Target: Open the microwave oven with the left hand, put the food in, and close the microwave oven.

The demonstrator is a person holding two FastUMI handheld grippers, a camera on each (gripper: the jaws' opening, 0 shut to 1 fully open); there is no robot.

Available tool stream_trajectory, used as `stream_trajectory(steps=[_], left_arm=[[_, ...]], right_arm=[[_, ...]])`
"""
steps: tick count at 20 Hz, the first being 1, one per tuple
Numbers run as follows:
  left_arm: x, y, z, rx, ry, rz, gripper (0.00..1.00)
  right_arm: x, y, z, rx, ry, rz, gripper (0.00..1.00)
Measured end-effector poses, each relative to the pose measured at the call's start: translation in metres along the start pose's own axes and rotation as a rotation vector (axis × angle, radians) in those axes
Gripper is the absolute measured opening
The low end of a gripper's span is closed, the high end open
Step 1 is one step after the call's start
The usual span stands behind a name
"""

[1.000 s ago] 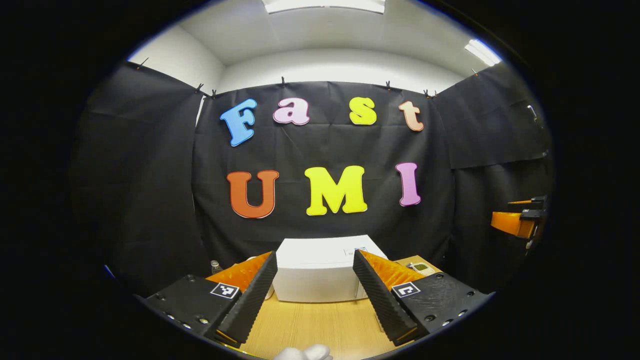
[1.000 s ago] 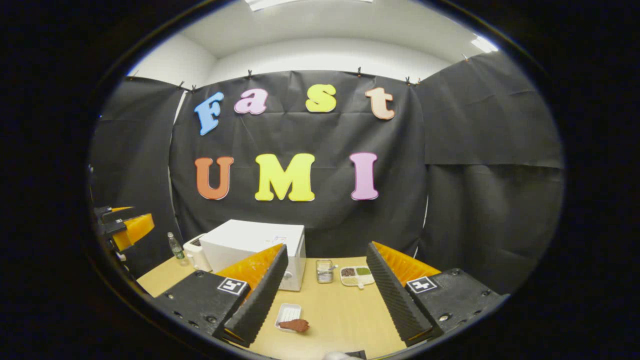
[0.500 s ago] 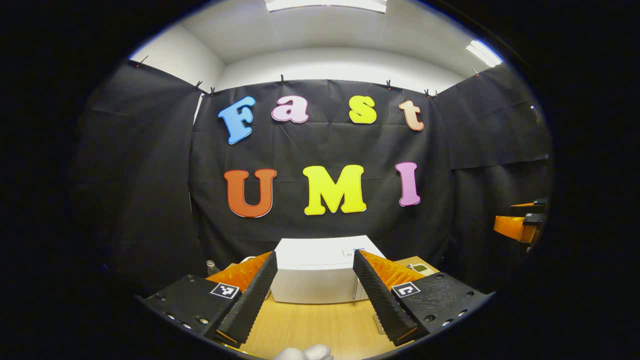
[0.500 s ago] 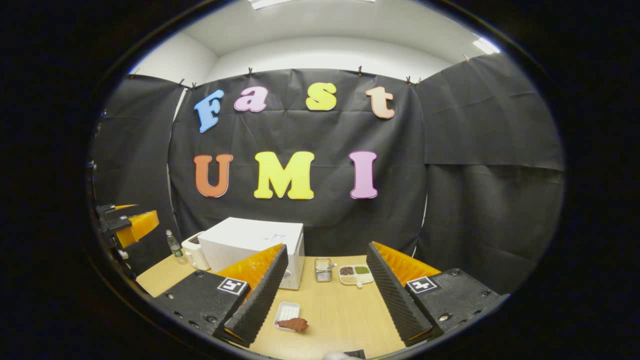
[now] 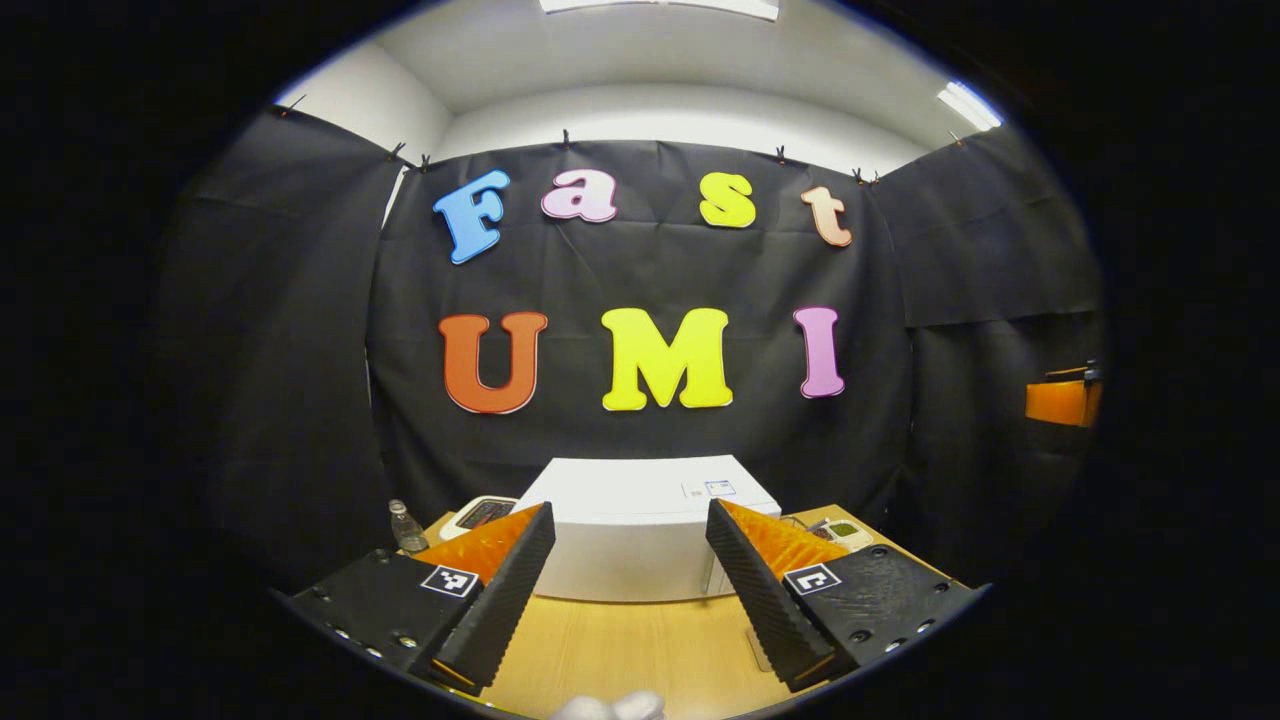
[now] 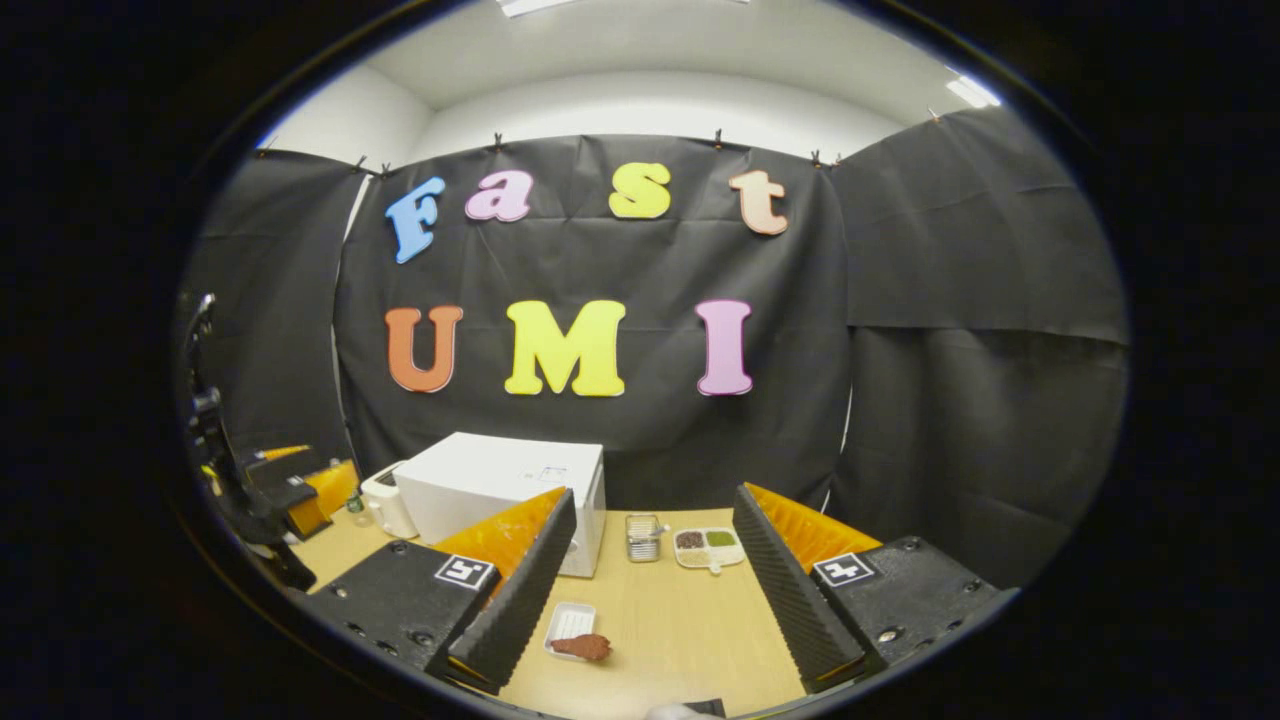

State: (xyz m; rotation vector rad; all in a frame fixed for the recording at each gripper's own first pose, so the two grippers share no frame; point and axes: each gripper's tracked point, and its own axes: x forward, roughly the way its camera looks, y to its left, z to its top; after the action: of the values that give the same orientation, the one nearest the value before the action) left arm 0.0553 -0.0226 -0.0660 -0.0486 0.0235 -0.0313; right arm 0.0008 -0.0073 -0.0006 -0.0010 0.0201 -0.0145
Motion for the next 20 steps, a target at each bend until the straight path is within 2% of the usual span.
stream_trajectory(steps=[4, 10, 16, 17, 18, 20], left_arm=[[0.028, -0.021, -0.044, 0.003, 0.016, -0.030, 0.95], [0.092, -0.056, -0.106, 0.042, 0.031, -0.065, 0.95], [0.165, -0.096, -0.176, 0.064, 0.118, -0.112, 0.95], [0.174, -0.100, -0.189, 0.065, 0.139, -0.112, 0.88], [0.183, -0.100, -0.199, 0.064, 0.156, -0.106, 0.95], [0.197, -0.103, -0.212, 0.046, 0.182, -0.112, 0.95]], right_arm=[[-0.006, -0.014, 0.006, 0.014, -0.007, -0.024, 0.92], [-0.008, -0.031, 0.015, -0.036, 0.007, -0.074, 0.92], [0.010, -0.036, 0.002, -0.041, 0.069, -0.094, 0.92], [0.014, -0.036, 0.000, -0.037, 0.076, -0.099, 0.92], [0.018, -0.038, -0.002, -0.032, 0.084, -0.105, 0.92], [0.024, -0.041, -0.005, -0.039, 0.094, -0.116, 0.92]])
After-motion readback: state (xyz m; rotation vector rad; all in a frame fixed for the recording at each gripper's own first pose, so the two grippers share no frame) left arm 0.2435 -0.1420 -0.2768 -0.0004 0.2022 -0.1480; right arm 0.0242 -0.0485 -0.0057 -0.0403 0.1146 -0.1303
